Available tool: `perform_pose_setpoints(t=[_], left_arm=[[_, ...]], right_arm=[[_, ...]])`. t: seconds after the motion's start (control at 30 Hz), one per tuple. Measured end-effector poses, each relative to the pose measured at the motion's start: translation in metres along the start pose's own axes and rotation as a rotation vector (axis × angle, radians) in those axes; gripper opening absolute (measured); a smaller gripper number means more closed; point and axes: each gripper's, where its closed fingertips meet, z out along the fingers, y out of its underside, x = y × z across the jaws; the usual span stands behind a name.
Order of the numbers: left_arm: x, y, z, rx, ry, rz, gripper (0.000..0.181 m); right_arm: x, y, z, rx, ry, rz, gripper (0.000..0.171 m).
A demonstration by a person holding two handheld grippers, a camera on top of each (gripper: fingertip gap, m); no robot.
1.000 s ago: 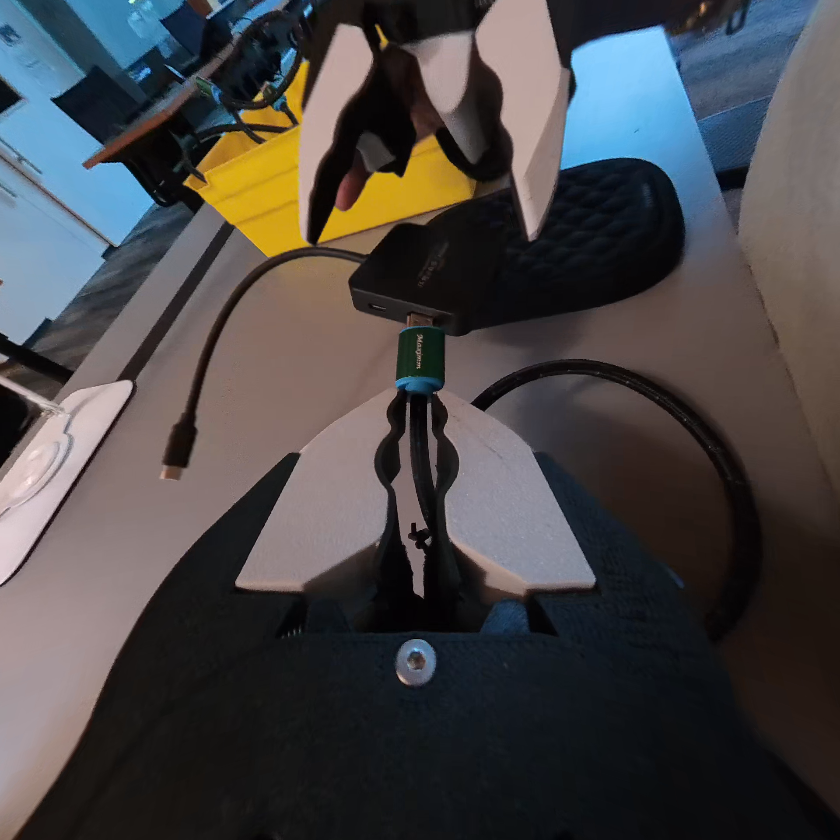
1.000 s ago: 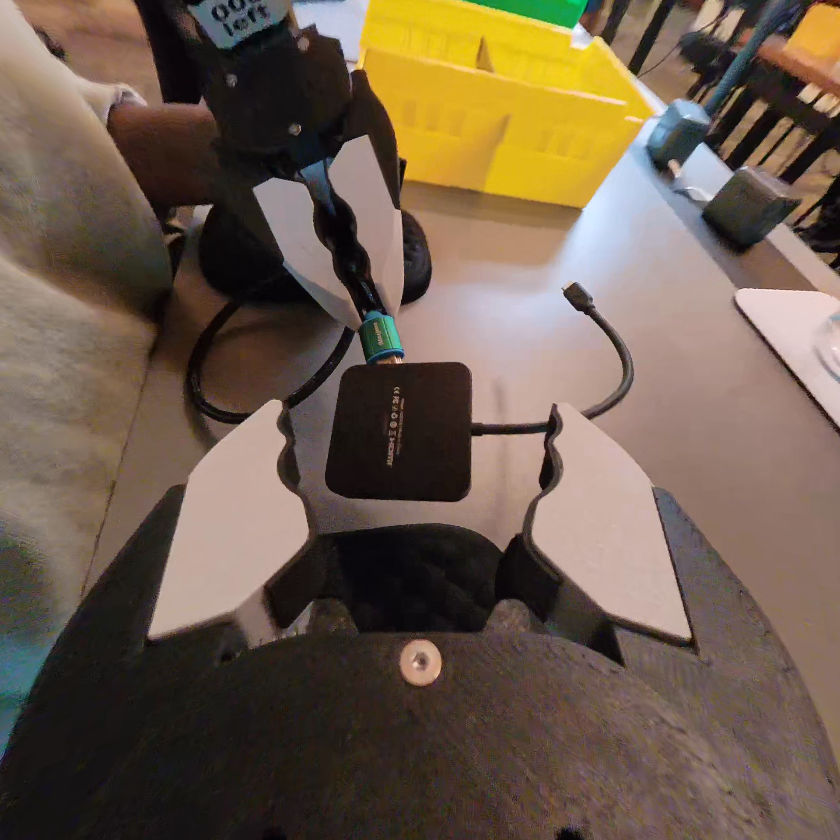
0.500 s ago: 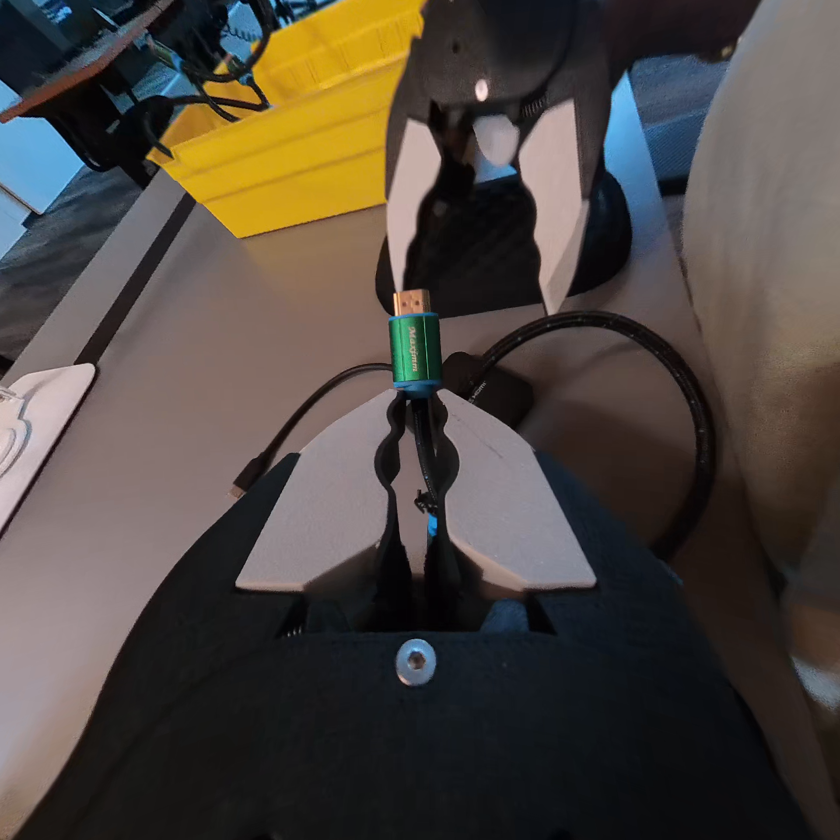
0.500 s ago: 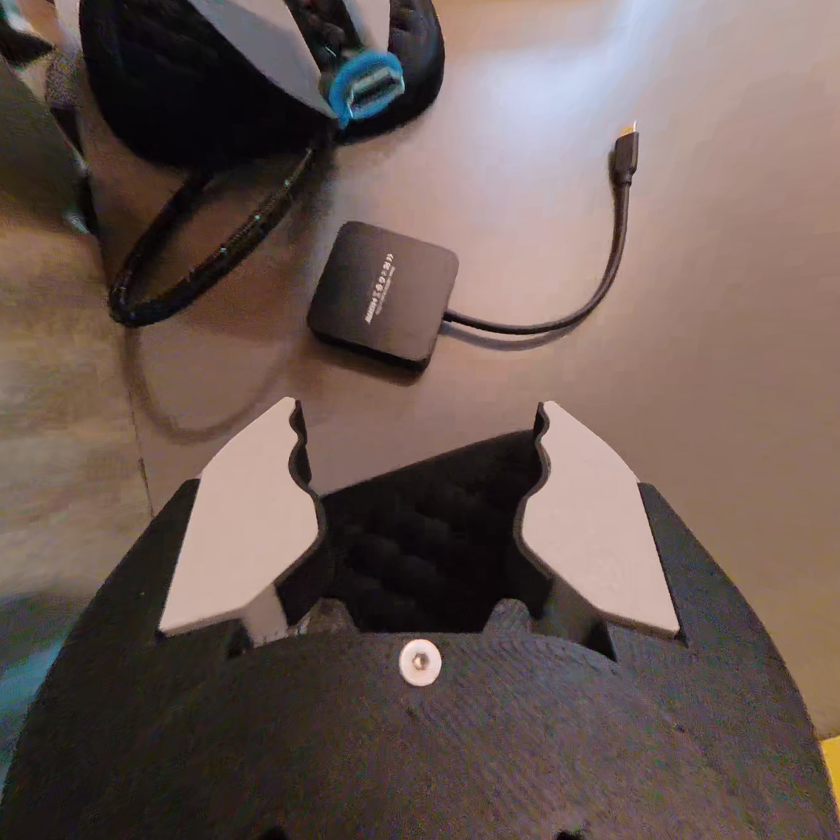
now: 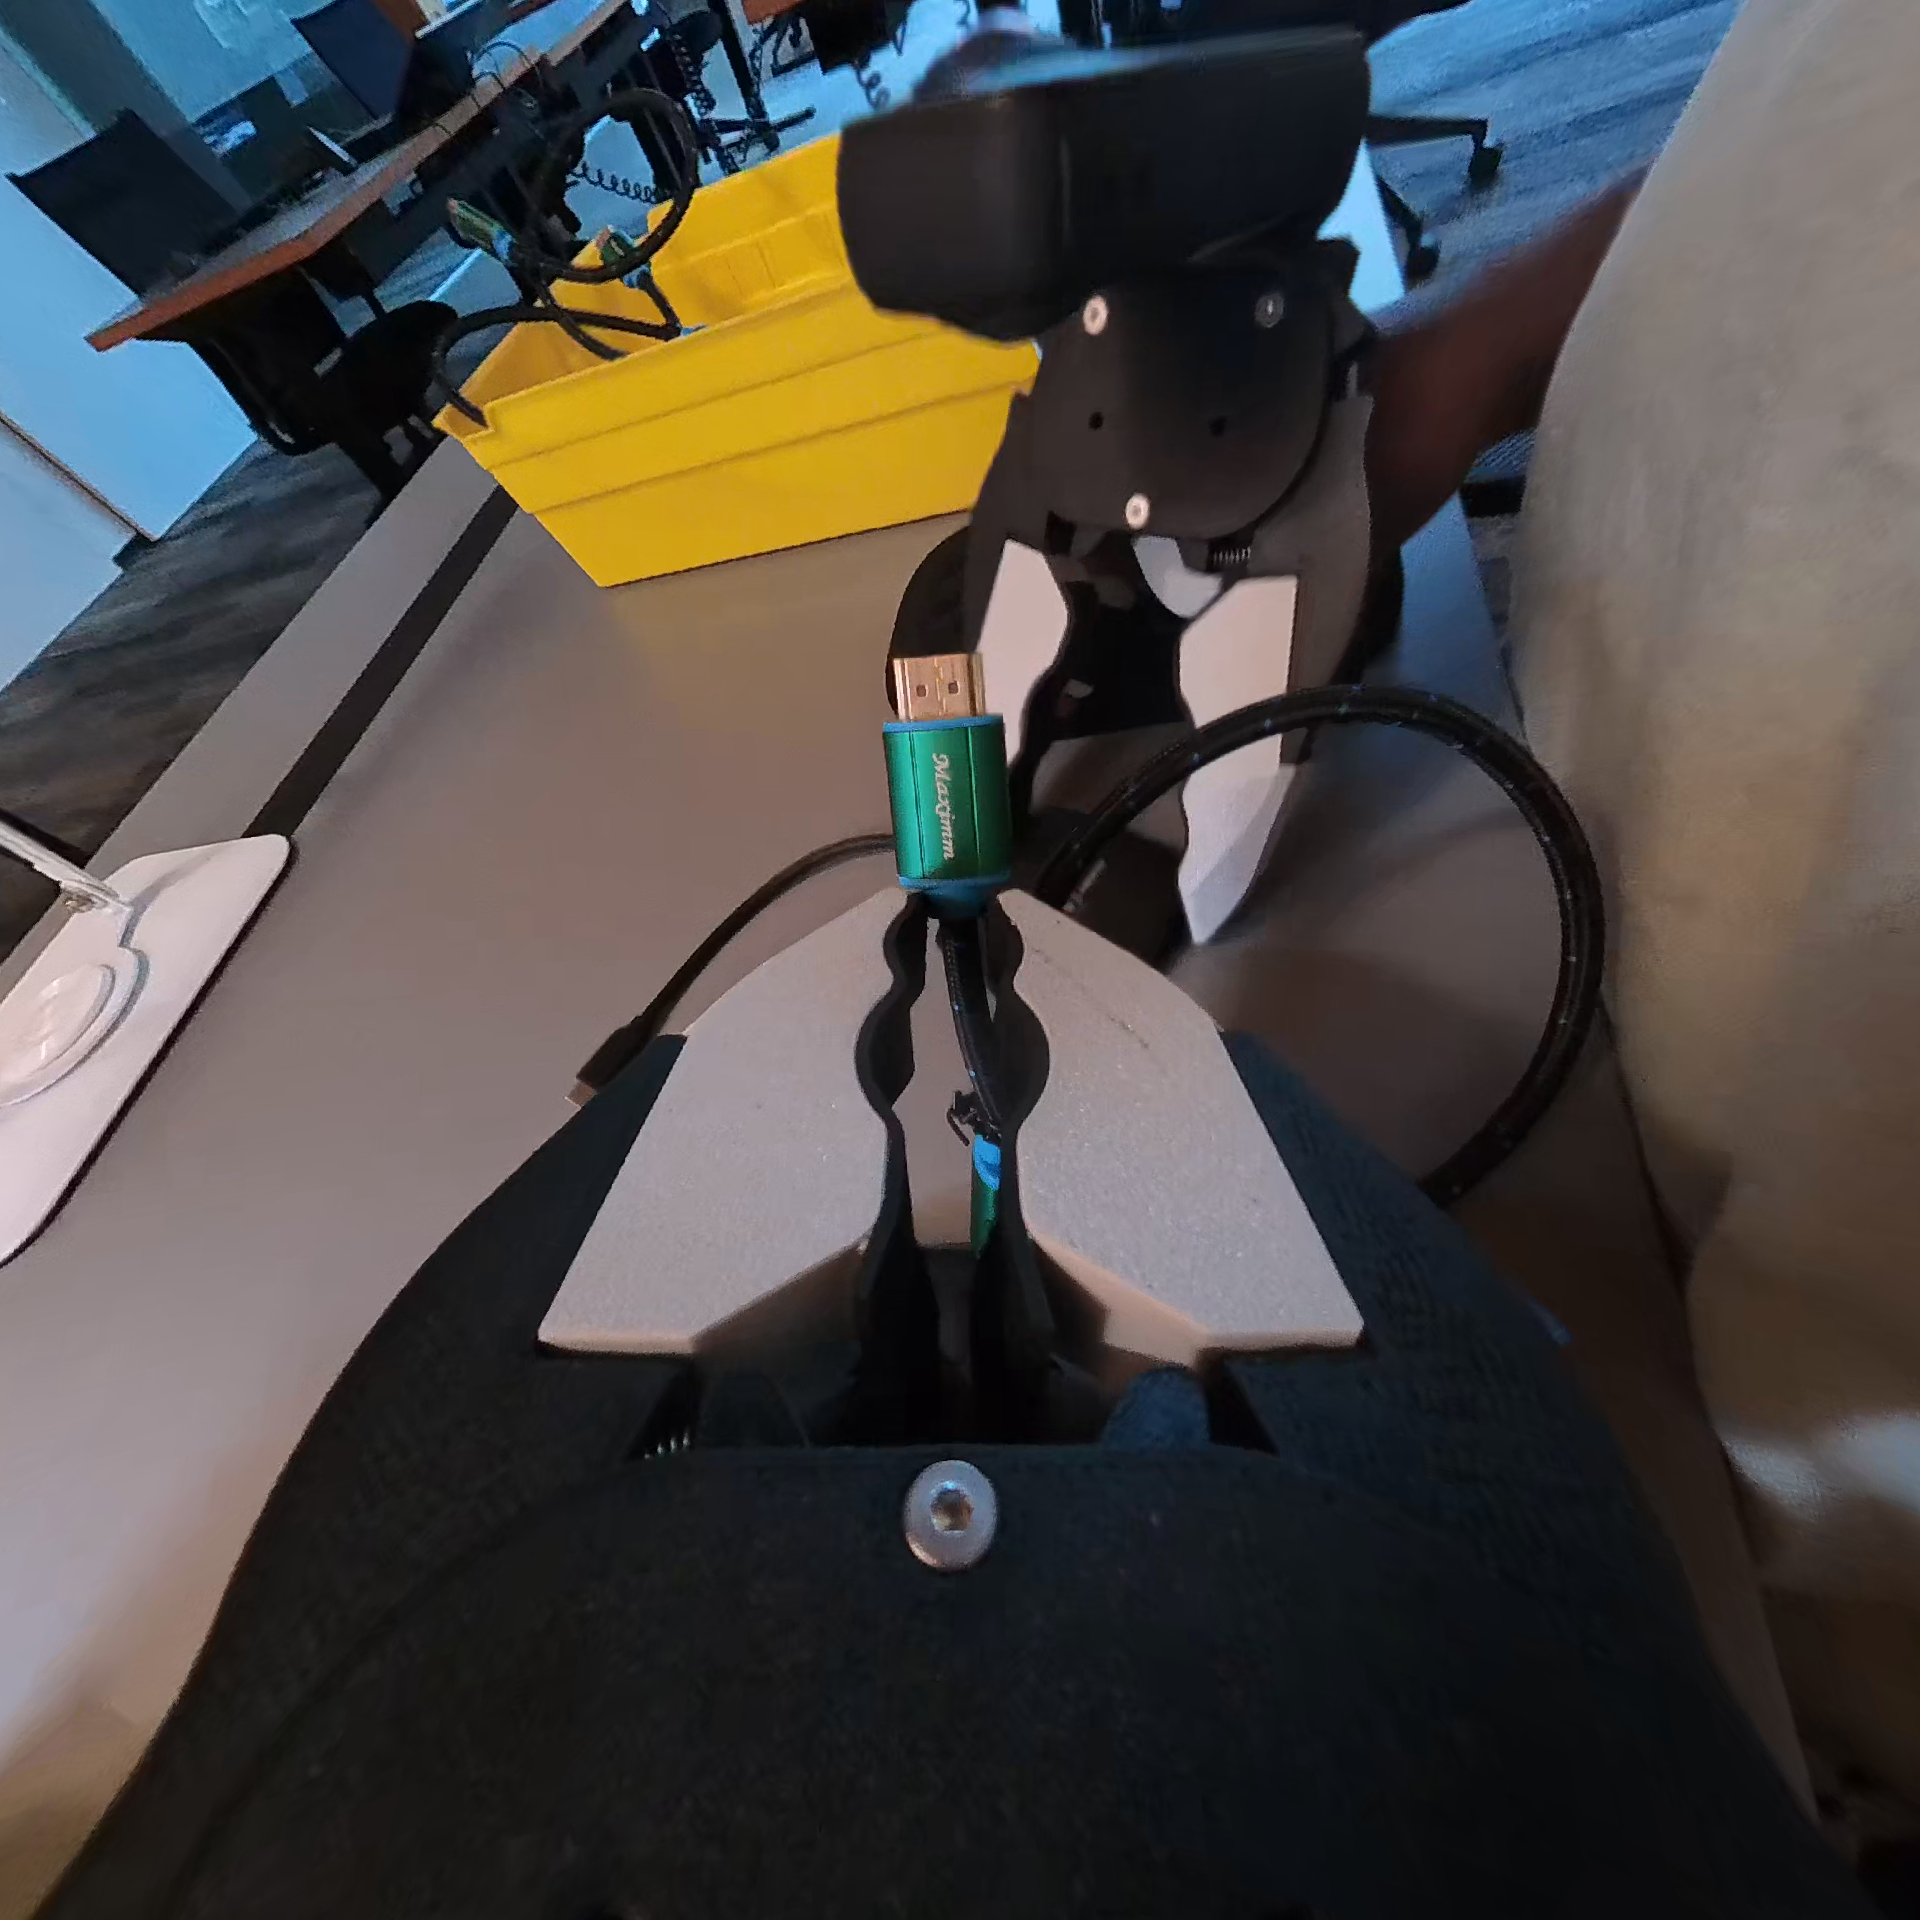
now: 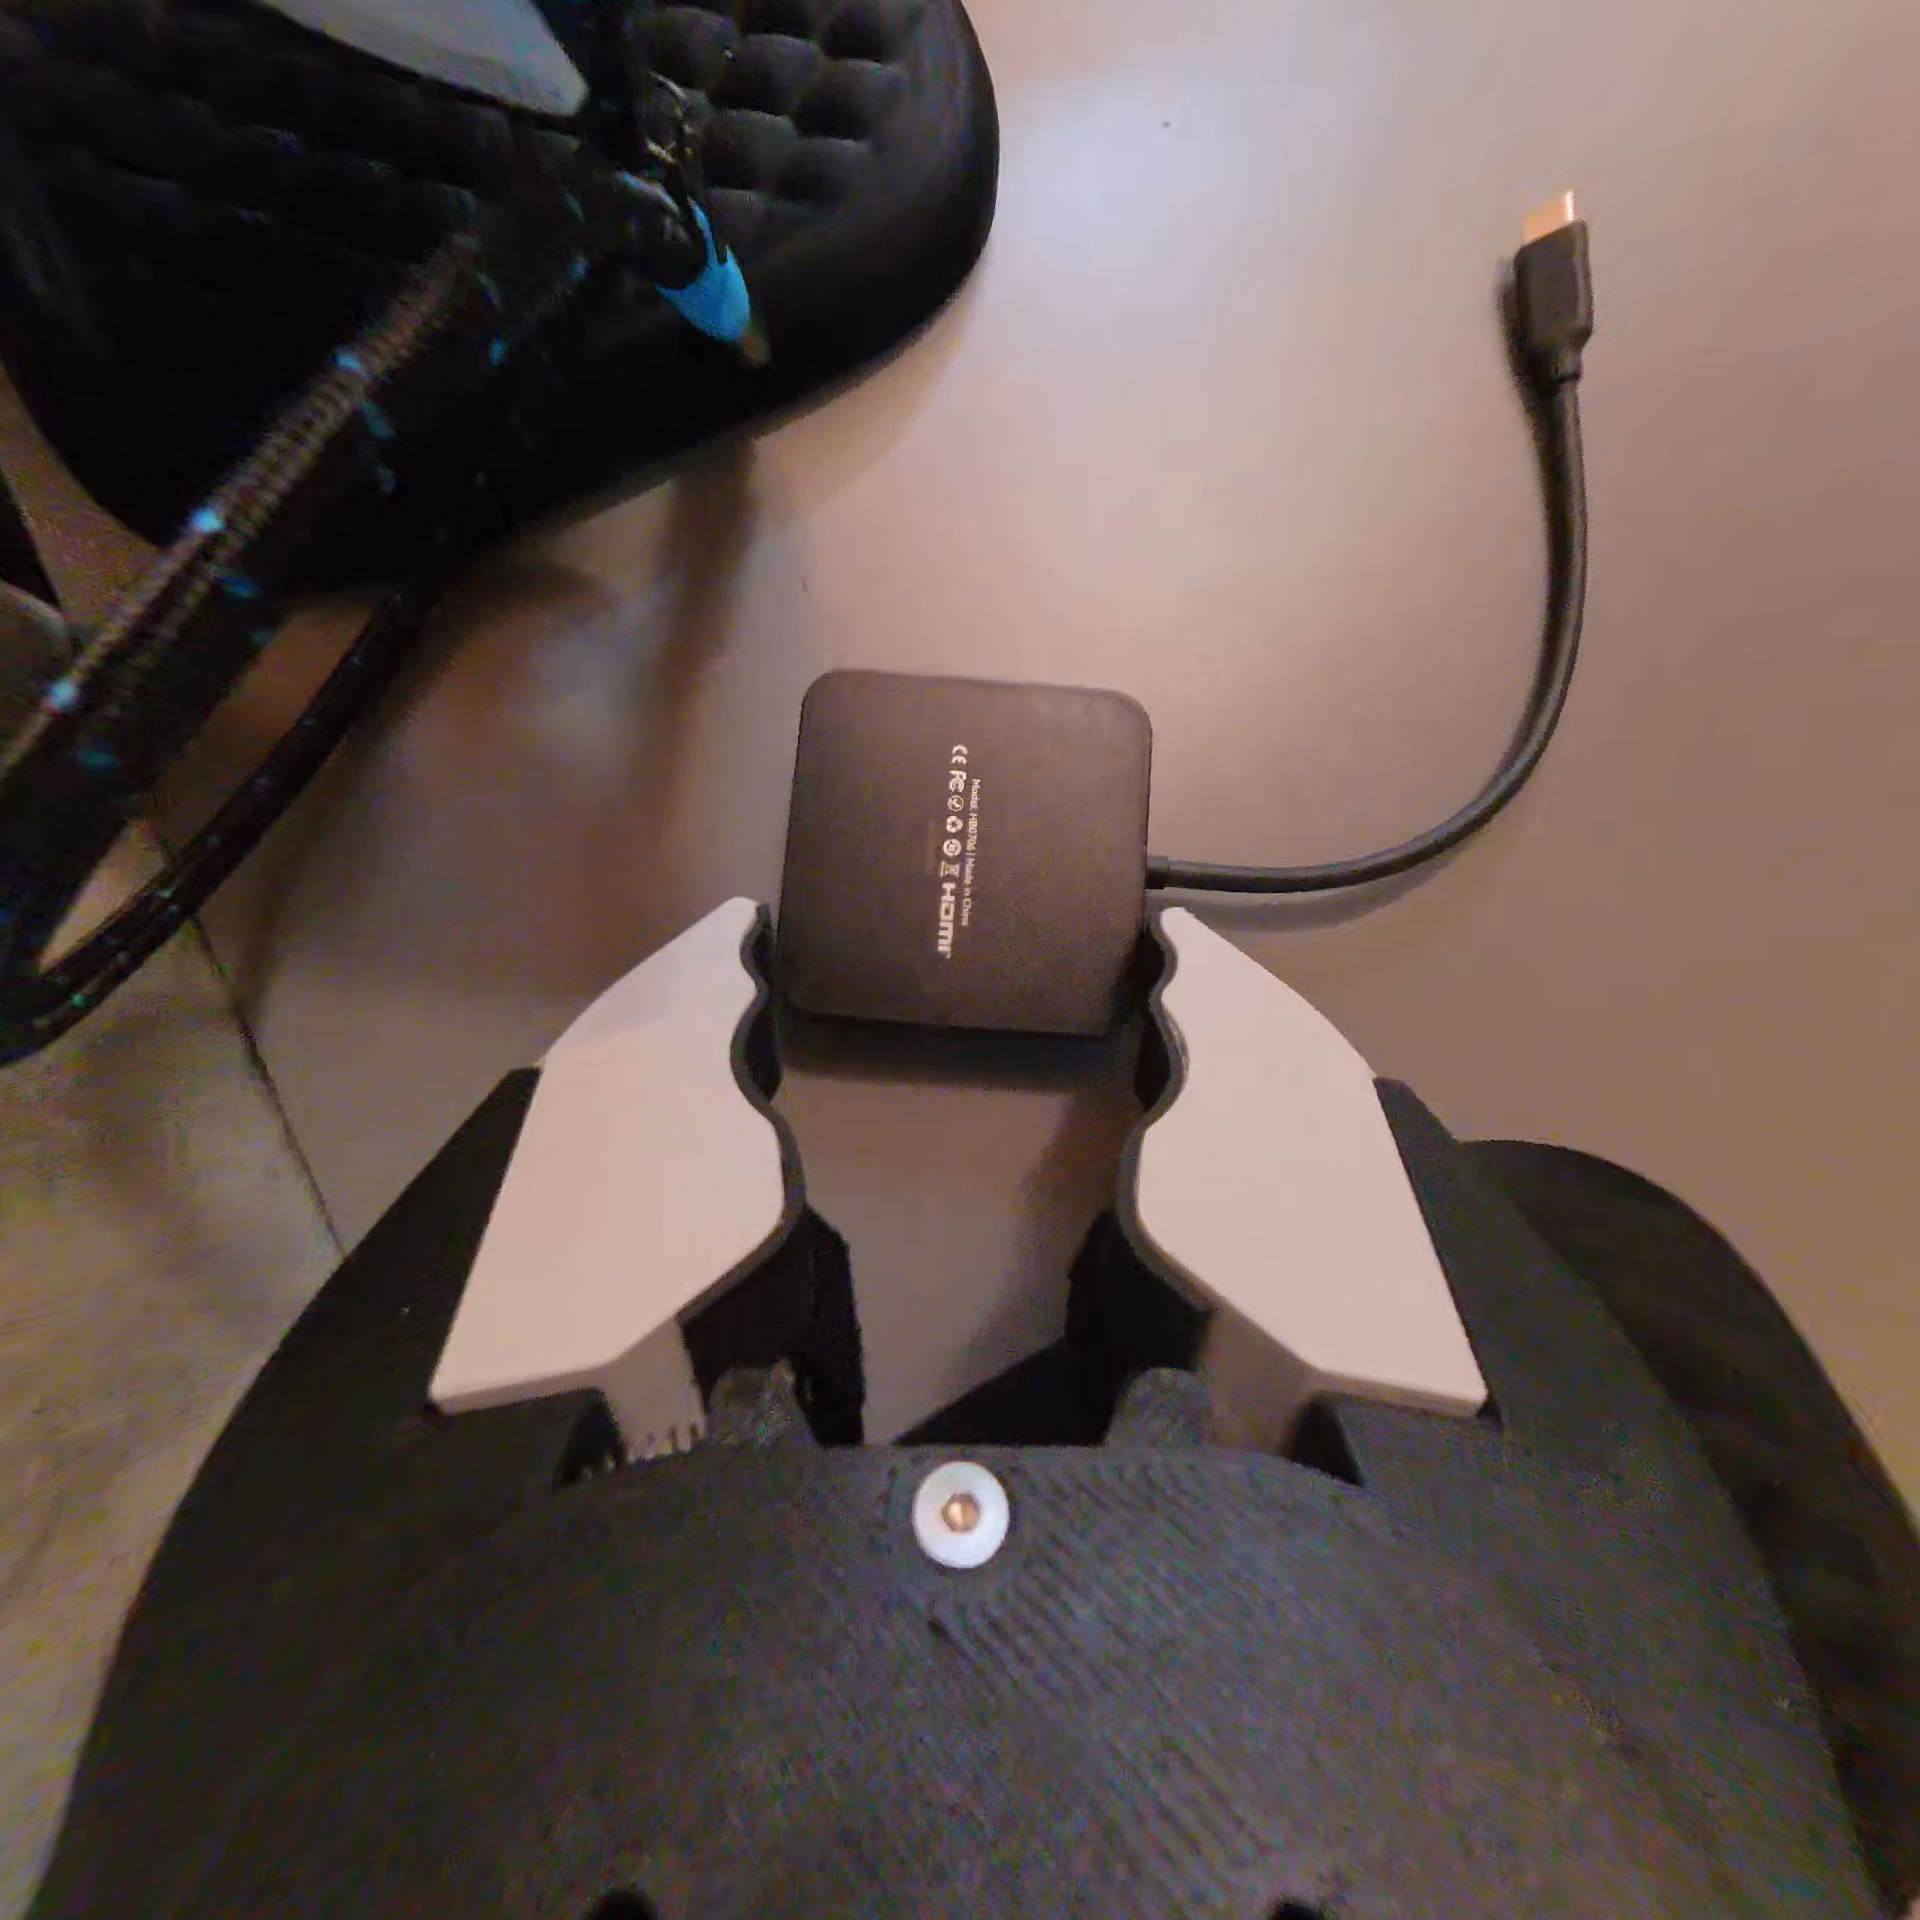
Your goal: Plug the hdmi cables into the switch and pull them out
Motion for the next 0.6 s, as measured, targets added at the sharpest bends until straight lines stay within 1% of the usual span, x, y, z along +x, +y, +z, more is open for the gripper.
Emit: perform_pose_setpoints(t=[0.07, 0.17, 0.3, 0.37, 0.43, 0.53, 0.57, 0.6], left_arm=[[0.002, 0.001, 0.007, -0.029, 0.007, 0.002, 0.011], [0.005, 0.006, 0.023, -0.085, 0.035, 0.000, 0.011], [0.017, 0.016, 0.056, -0.139, 0.142, 0.000, 0.011], [0.026, 0.018, 0.072, -0.146, 0.211, -0.002, 0.011], [0.029, 0.025, 0.081, -0.206, 0.233, 0.024, 0.011], [0.032, 0.023, 0.083, -0.204, 0.255, 0.040, 0.011], [0.032, 0.022, 0.083, -0.198, 0.258, 0.039, 0.011], [0.031, 0.022, 0.082, -0.194, 0.257, 0.039, 0.011]], right_arm=[[0.012, -0.006, -0.016, 0.076, 0.019, -0.072, 0.067], [0.028, -0.014, -0.058, 0.210, 0.027, -0.158, 0.067], [0.035, 0.007, -0.089, 0.241, -0.047, -0.229, 0.067], [0.032, 0.021, -0.096, 0.275, -0.117, -0.225, 0.067], [0.032, 0.040, -0.096, 0.234, -0.146, -0.170, 0.067], [0.034, 0.071, -0.089, 0.122, -0.094, -0.180, 0.067], [0.034, 0.075, -0.088, 0.117, -0.087, -0.176, 0.068], [0.033, 0.073, -0.089, 0.151, -0.096, -0.170, 0.068]])
